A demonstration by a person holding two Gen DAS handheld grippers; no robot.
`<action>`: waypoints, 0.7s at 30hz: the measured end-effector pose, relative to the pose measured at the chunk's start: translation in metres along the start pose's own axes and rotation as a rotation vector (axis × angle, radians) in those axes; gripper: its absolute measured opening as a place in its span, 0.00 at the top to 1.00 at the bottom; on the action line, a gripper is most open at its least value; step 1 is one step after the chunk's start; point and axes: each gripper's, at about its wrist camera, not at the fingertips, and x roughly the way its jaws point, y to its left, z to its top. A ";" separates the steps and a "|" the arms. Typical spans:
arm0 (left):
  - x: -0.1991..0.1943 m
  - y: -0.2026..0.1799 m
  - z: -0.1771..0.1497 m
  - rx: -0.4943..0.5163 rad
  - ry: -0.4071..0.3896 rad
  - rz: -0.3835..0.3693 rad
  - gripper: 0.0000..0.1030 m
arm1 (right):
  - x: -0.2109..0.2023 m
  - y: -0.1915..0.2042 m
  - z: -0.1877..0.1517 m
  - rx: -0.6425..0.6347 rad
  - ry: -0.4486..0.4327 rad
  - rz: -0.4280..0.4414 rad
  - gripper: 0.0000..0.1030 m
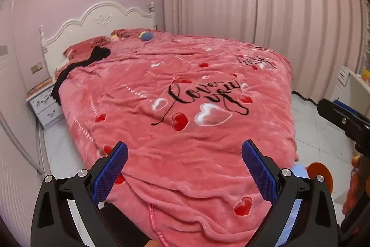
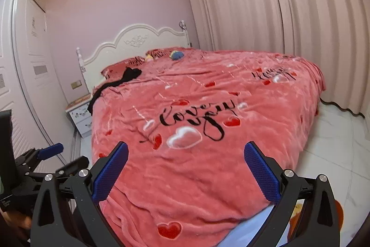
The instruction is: Collect trash
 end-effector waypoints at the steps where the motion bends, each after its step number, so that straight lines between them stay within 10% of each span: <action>1: 0.001 0.001 0.000 -0.007 0.004 0.005 0.06 | 0.000 0.000 -0.001 0.005 0.002 -0.001 0.05; 21: 0.001 0.004 -0.002 -0.002 -0.007 -0.018 0.06 | 0.010 0.022 -0.008 -0.083 0.035 0.037 0.05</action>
